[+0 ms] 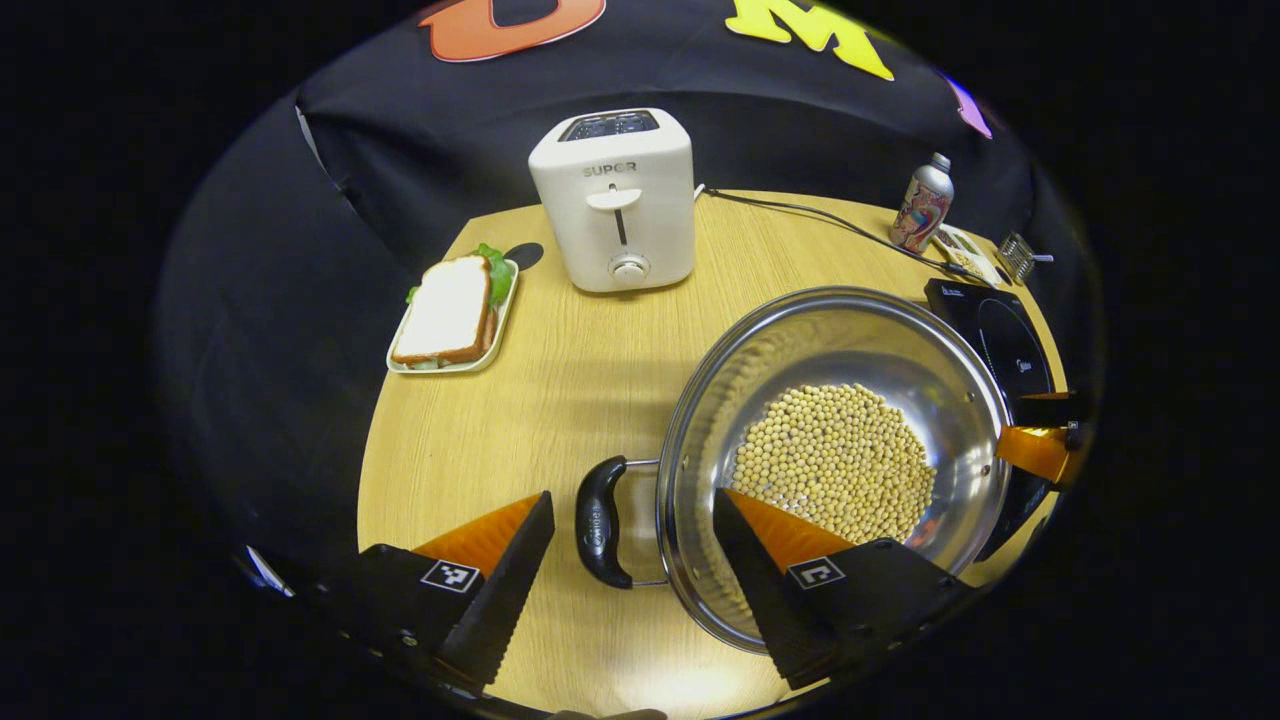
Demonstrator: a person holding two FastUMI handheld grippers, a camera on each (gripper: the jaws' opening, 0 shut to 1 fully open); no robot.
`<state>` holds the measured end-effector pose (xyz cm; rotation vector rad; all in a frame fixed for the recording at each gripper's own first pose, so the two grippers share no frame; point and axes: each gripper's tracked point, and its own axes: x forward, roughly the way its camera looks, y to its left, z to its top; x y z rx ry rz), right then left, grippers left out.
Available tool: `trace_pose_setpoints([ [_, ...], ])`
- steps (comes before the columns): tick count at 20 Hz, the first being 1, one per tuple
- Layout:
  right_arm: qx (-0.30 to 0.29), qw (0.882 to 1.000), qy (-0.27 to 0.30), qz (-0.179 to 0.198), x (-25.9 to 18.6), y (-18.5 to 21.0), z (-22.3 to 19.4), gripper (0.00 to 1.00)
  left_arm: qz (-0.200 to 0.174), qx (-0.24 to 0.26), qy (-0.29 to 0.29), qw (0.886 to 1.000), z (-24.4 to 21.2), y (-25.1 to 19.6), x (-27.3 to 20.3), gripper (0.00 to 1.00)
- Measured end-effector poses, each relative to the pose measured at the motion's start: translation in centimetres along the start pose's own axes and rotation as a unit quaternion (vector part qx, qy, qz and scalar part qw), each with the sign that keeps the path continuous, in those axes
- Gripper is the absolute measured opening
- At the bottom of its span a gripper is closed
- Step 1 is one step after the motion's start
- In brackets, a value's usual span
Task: First push the handle of the pot to place it horizontally, then grasp the pot with both hands and set it on the induction cooktop.
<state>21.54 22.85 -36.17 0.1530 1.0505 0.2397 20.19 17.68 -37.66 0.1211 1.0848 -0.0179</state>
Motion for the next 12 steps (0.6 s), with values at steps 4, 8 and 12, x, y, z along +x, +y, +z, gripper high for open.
trace_pose_setpoints([
  [4,0.015,1.0,0.01,-0.012,0.5,-0.1,0.4,0.88,-0.007,0.004,0.021,1.0,-0.4,-0.2,0.8,0.81],
  [8,0.025,0.998,0.038,-0.037,0.8,-0.3,0.5,0.78,-0.011,0.003,0.045,0.999,-0.8,-0.2,1.4,0.7],
  [12,0.039,0.996,0.065,-0.055,1.0,0.1,0.5,0.71,-0.022,-0.002,0.057,0.998,-1.0,-0.3,1.4,0.62],
])
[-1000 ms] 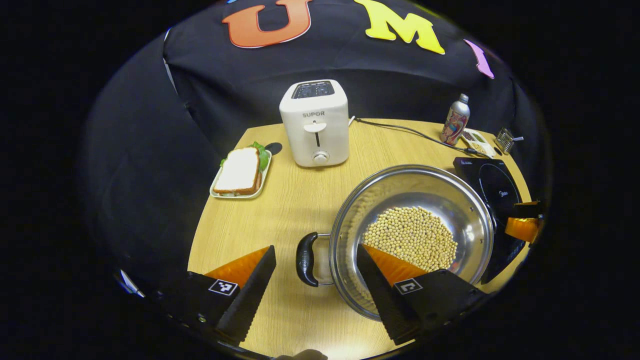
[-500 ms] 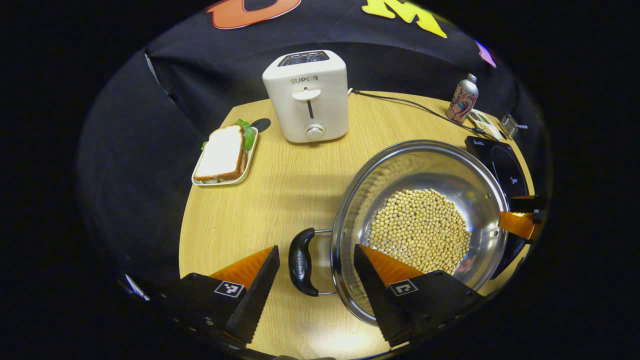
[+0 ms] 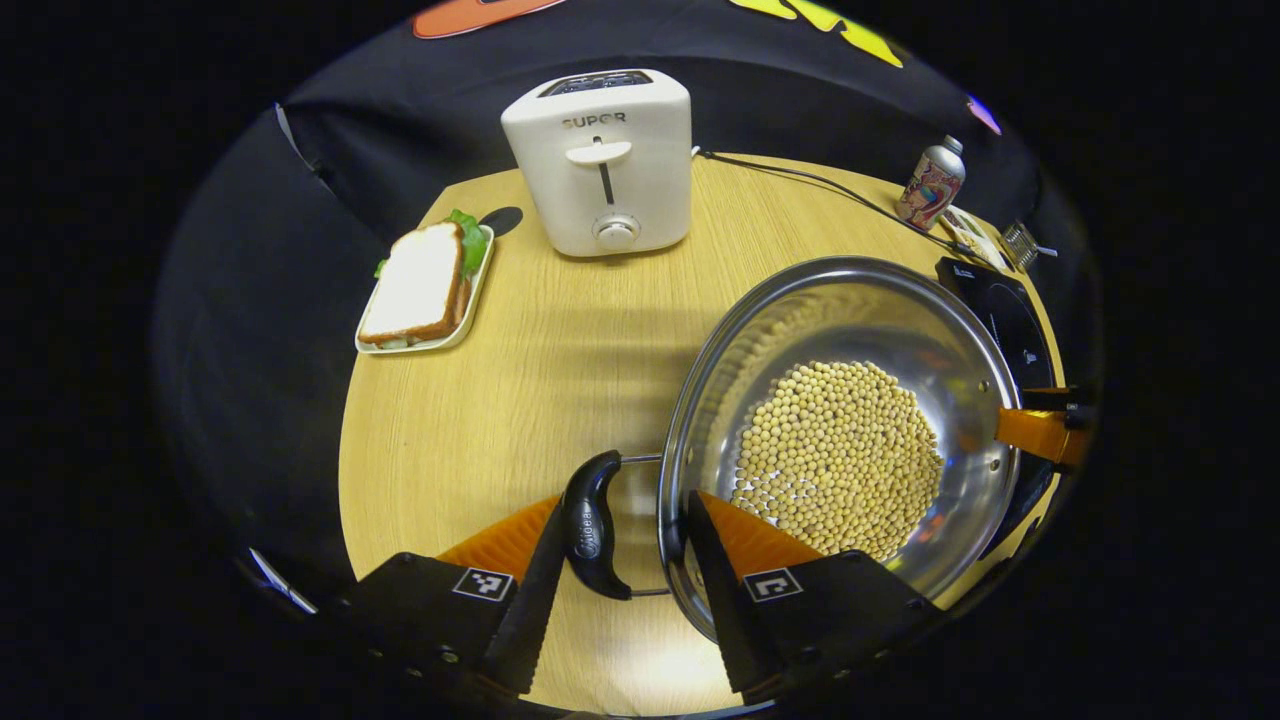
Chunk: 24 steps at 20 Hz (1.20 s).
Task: First push the handle of the pot to place it horizontally, then grasp the pot with both hands and set it on the induction cooktop.
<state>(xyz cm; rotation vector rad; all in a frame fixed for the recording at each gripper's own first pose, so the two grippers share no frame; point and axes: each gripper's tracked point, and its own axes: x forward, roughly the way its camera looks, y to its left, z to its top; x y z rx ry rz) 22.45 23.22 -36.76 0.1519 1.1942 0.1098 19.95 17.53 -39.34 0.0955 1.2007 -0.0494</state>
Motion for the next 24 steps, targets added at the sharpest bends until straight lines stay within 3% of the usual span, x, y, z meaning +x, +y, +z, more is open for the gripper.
trace_pose_setpoints([
  [1,0.003,1.0,0.008,-0.002,-0.1,0.1,0.0,0.65,-0.001,-0.004,0.005,1.0,0.0,0.0,0.2,0.56],
  [2,0.003,1.0,0.012,-0.004,0.1,0.1,0.1,0.63,-0.002,-0.011,0.006,1.0,0.0,0.0,0.2,0.66],
  [4,0.004,1.0,0.011,0.003,0.1,0.1,0.1,0.6,-0.007,-0.012,0.011,1.0,0.0,0.0,0.0,0.64],
  [5,0.005,1.0,0.009,0.006,0.2,0.1,0.1,0.57,-0.01,-0.012,0.01,1.0,0.1,-0.1,0.1,0.72],
  [6,0.005,1.0,0.006,0.009,0.0,0.1,0.2,0.55,-0.009,-0.011,0.008,1.0,0.2,-0.1,0.0,0.6],
  [7,-0.006,1.0,-0.002,0.013,0.0,0.1,0.1,0.57,-0.006,-0.014,0.004,1.0,0.2,-0.1,-0.2,0.69],
  [8,-0.025,0.999,-0.02,0.012,0.1,0.1,0.4,0.53,-0.004,-0.016,0.0,1.0,0.3,-0.1,-0.3,0.69],
  [9,-0.032,0.999,-0.029,0.014,0.0,0.1,0.4,0.55,0.0,-0.016,-0.005,1.0,0.1,0.1,-0.7,0.59],
  [19,-0.029,0.996,-0.082,0.029,-3.4,-0.7,1.1,0.55,0.004,-0.008,-0.052,0.999,1.4,-0.8,-4.4,0.59],
  [20,-0.031,0.995,-0.089,0.029,-3.9,-0.9,1.1,0.53,0.005,-0.009,-0.058,0.998,1.6,-1.3,-4.9,0.7],
  [21,-0.031,0.994,-0.096,0.029,-4.4,-1.2,1.3,0.55,0.003,-0.01,-0.064,0.998,1.7,-1.6,-5.5,0.59],
  [24,-0.037,0.992,-0.118,0.024,-6.0,-2.1,1.7,0.53,-0.003,-0.008,-0.076,0.997,2.1,-2.3,-6.6,0.59],
])
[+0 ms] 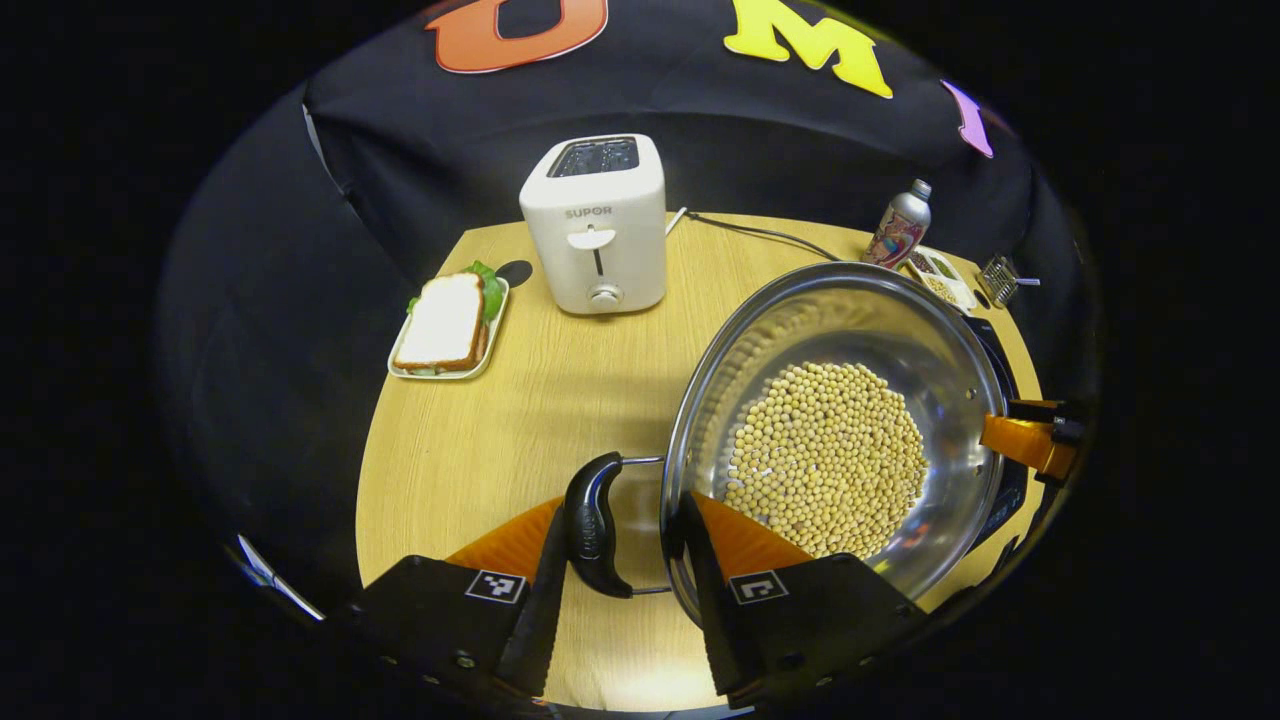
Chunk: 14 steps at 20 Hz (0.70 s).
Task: First push the handle of the pot to place it horizontally, then grasp the pot with both hands and set it on the induction cooktop.
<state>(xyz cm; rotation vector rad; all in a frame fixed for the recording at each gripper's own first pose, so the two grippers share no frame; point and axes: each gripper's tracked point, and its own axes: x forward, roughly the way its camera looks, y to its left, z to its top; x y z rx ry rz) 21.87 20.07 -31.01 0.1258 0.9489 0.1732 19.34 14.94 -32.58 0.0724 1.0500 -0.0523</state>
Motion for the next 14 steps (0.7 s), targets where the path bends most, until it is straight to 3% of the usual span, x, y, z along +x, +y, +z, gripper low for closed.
trace_pose_setpoints([
  [1,0.002,1.0,-0.004,-0.001,-0.5,-0.3,0.1,0.53,-0.001,0.0,-0.003,1.0,0.1,-0.3,-0.5,0.69],
  [2,0.004,1.0,-0.007,-0.003,-0.9,-0.7,0.2,0.53,-0.003,0.003,-0.006,1.0,0.3,-0.6,-0.8,0.59],
  [14,0.037,0.998,-0.036,-0.043,-5.9,-7.0,-0.7,0.55,-0.048,0.037,-0.021,0.998,1.5,-7.8,-2.4,0.59],
])
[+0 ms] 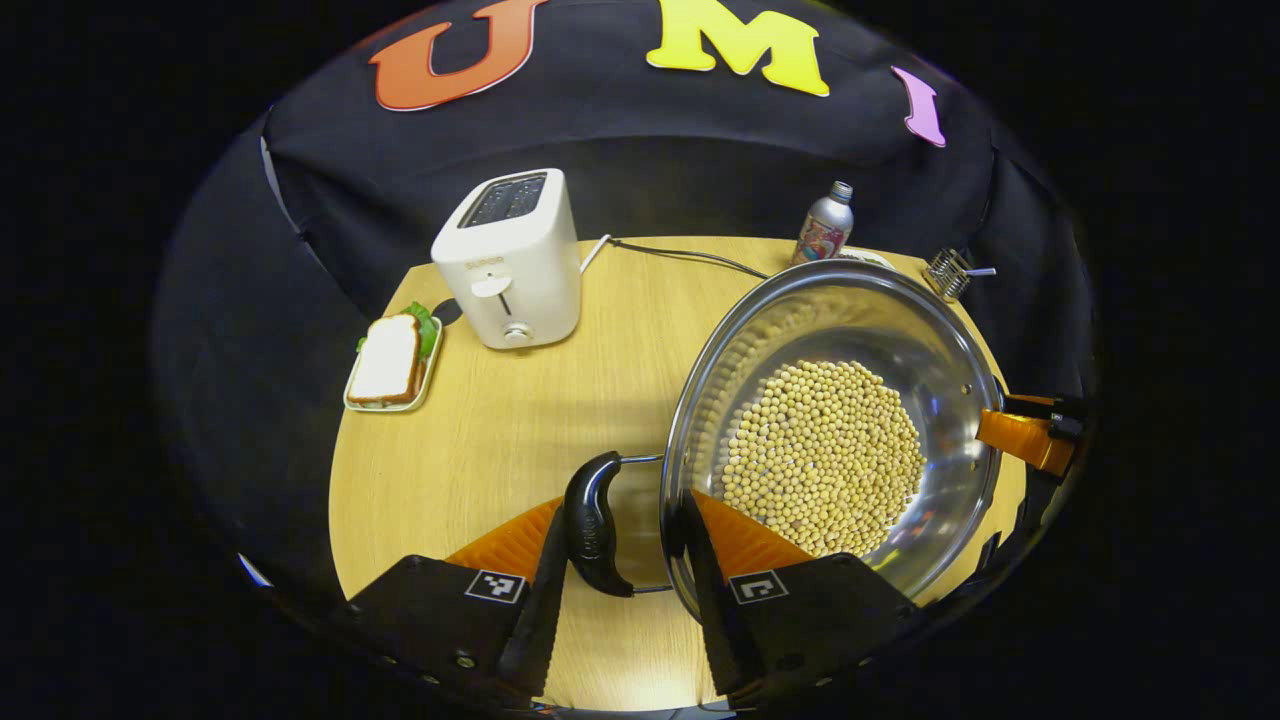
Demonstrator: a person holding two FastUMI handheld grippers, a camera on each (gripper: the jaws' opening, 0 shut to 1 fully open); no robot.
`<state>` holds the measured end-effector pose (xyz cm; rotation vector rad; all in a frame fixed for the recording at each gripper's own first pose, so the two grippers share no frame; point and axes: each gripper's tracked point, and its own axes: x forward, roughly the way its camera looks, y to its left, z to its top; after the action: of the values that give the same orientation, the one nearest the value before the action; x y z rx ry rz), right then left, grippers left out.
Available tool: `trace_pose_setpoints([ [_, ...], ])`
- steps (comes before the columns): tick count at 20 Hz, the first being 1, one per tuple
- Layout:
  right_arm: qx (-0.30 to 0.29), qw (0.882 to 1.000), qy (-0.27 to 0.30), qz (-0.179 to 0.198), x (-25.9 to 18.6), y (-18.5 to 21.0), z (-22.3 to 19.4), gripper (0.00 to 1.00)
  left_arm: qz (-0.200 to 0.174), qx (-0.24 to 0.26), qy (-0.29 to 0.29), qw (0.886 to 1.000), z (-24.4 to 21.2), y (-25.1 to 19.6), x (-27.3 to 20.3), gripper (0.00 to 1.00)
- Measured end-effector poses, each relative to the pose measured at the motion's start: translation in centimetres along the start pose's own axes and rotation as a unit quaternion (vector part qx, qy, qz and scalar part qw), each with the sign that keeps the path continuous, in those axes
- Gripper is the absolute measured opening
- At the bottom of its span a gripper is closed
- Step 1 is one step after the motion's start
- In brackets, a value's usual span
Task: First push the handle of the pot to place it horizontally, then grasp the pot with both hands and set it on the induction cooktop.
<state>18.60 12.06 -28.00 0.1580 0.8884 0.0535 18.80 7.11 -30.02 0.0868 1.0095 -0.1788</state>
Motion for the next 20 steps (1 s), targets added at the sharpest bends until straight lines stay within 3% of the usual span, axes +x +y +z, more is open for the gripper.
trace_pose_setpoints([
  [10,0.038,0.999,-0.011,-0.031,-3.7,-6.2,-0.4,0.53,-0.029,0.039,-0.015,0.999,1.9,-6.9,-0.5,0.59],
  [20,0.035,0.998,0.013,-0.041,-2.5,-14.4,0.9,0.53,-0.039,0.029,0.004,0.999,3.0,-14.4,2.5,0.59],
])
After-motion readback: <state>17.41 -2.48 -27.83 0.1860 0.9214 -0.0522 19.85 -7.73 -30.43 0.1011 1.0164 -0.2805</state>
